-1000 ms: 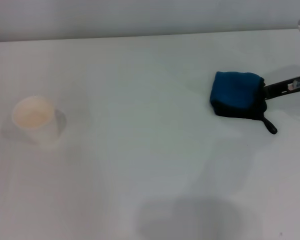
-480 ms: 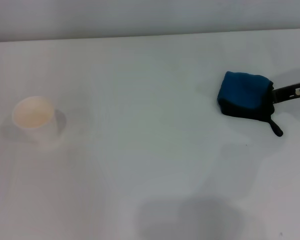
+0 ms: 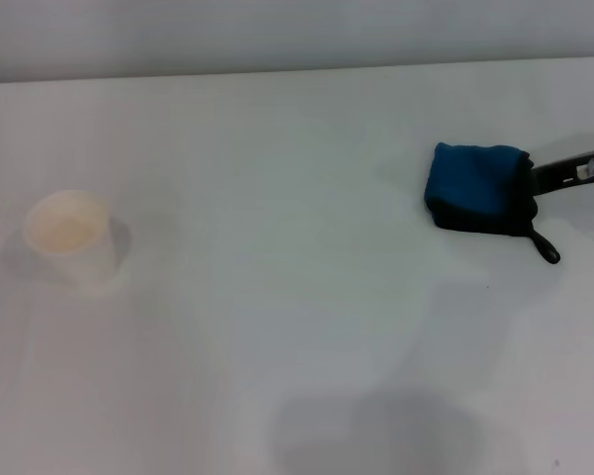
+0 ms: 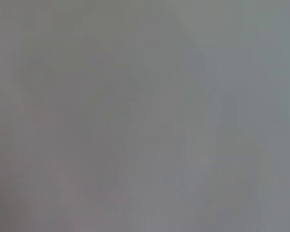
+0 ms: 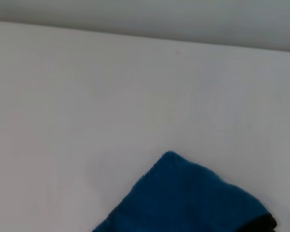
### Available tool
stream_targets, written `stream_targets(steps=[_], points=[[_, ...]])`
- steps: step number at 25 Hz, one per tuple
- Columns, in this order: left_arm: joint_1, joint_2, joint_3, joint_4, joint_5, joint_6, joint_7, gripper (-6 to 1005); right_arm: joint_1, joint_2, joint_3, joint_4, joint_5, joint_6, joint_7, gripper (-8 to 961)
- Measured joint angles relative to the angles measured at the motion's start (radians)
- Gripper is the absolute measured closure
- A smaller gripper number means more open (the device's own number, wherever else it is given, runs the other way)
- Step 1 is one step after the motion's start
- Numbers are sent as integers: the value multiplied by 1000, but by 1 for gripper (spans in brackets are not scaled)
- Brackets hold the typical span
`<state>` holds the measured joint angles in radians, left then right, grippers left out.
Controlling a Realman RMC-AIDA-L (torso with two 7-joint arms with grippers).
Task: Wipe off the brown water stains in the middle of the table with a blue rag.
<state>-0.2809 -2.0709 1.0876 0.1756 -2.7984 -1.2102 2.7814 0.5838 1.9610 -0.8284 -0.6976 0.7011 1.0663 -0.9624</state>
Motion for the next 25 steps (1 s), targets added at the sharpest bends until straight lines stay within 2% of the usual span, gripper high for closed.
stream_targets(steps=[3, 9, 14, 19, 22, 25], points=[[-2, 0, 0, 0, 0, 0, -1, 124, -6, -5, 0, -1, 25, 0, -1, 750], [-3, 1, 0, -1, 0, 1, -1, 125, -15, -5, 0, -19, 45, 5, -3, 516], [-4, 1, 0, 0, -3, 2, -2, 124, -42, 1, 0, -90, 103, 56, -36, 270], [-4, 2, 0, -5, -4, 5, -2, 124, -99, 5, 0, -187, 245, 97, -104, 144], [-4, 1, 0, -5, -6, 5, -2, 124, -134, 7, 23, -217, 317, 79, -147, 145], [-4, 1, 0, 0, -6, 5, -3, 125, -151, 24, 107, -221, 351, 64, -229, 147]])
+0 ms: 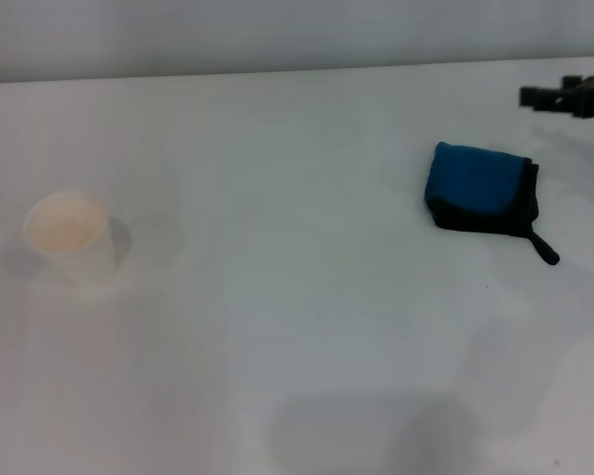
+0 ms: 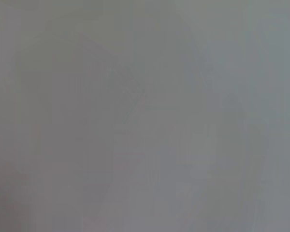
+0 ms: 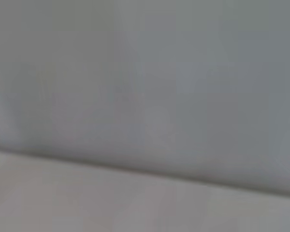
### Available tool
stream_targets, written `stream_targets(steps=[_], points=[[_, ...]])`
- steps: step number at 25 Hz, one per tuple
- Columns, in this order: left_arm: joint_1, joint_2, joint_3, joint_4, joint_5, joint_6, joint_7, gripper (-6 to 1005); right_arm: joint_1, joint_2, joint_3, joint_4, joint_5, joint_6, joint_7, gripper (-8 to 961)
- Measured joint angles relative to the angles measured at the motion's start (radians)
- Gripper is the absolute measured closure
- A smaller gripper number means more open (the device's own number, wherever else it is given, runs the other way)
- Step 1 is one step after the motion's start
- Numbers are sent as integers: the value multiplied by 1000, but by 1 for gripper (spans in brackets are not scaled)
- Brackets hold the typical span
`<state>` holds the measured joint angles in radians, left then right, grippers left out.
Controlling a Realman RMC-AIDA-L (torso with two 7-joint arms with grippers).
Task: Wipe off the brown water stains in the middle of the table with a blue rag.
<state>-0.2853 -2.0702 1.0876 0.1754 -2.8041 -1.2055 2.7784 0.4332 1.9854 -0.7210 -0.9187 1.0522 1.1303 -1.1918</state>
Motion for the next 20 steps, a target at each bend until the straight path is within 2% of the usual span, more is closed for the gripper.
stream_targets(steps=[3, 14, 20], points=[[-1, 0, 0, 1, 0, 0, 0, 125, -18, 24, 83, 16, 57, -9, -131, 149], [-6, 2, 0, 1, 0, 17, 0, 125, -67, 23, 108, 238, 447, -132, -594, 155], [-7, 2, 0, 3, 0, 25, 3, 125, -69, 21, 184, 445, 732, -116, -982, 156]])
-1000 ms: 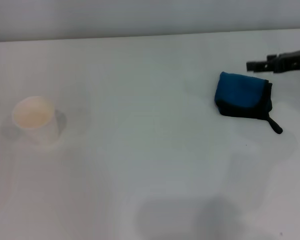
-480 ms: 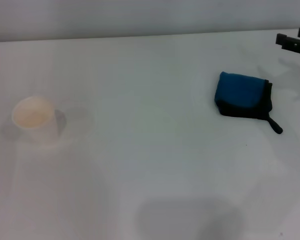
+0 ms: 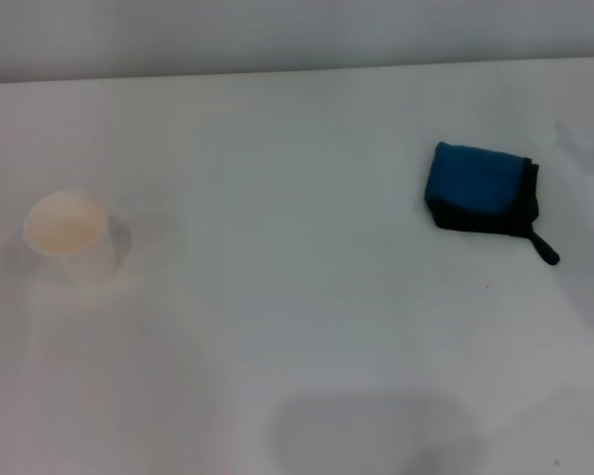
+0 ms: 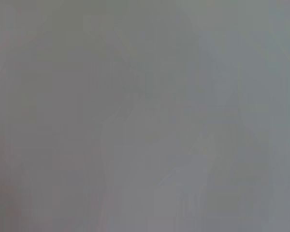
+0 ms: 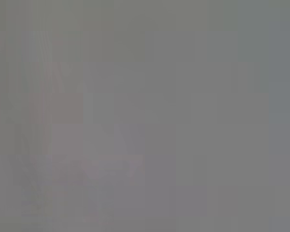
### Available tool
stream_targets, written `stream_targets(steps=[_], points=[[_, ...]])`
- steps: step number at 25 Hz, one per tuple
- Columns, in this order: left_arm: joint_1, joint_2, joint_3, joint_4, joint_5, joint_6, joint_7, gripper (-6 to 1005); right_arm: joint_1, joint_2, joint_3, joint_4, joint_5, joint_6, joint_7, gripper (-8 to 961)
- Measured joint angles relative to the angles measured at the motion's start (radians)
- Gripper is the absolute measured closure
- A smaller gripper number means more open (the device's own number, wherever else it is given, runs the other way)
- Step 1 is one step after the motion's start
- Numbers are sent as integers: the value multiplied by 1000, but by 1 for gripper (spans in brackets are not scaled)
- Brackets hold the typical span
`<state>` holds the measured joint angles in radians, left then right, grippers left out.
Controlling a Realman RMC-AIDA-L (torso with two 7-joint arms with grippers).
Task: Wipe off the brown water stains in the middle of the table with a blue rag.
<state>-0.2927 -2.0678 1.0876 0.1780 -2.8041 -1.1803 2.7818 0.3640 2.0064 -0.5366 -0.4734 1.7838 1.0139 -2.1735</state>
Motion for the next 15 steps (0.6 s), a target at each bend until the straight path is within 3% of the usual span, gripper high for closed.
stream_targets(steps=[3, 7, 15], points=[[1, 0, 0, 10, 0, 0, 0, 125, 0, 1, 35, 134, 187, 31, -249, 155], [3, 0, -26, 17, -1, 0, 0, 125, 6, 1, 66, 207, 290, 34, -380, 155], [-2, 1, -52, 18, -2, 0, 5, 125, 2, 3, 220, 285, 335, 97, -522, 155]])
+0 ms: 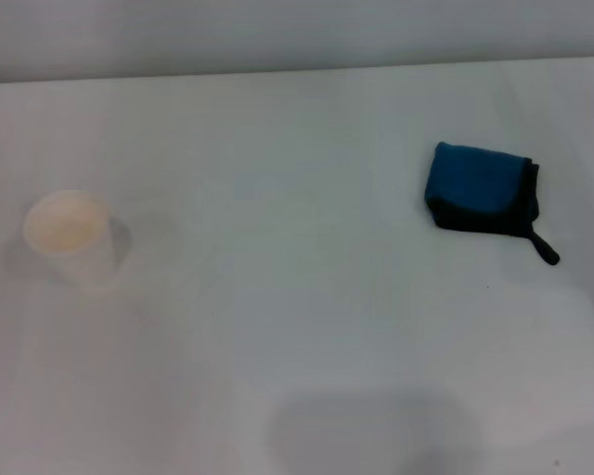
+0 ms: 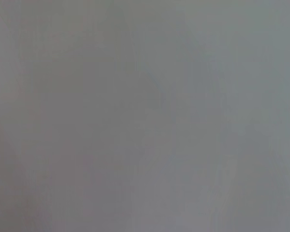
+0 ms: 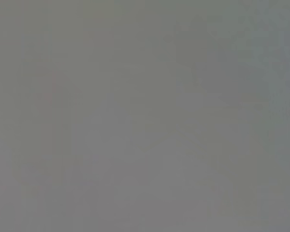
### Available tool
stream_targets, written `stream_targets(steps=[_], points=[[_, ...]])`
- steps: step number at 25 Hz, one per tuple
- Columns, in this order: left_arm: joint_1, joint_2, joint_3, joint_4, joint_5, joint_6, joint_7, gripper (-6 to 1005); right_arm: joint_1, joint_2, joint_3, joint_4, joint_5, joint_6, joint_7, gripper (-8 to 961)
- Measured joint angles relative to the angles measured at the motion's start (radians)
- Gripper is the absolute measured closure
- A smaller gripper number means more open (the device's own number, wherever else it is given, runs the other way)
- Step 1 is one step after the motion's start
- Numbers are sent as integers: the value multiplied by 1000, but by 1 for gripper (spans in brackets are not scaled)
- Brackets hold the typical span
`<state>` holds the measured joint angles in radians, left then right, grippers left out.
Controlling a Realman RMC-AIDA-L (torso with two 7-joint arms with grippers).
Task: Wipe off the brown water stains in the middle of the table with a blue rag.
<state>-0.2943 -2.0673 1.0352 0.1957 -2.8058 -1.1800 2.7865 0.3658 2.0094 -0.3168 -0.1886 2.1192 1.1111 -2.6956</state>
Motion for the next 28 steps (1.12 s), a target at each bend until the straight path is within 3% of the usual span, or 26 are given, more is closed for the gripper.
stream_targets(steps=[5, 28], points=[[-2, -2, -25, 1, 3, -6, 1, 124, -1, 0, 71, 28, 1, 11, -25, 156], [-2, -7, -25, -19, 1, -3, 1, 124, -5, 0, 68, 33, -6, -58, -59, 155]])
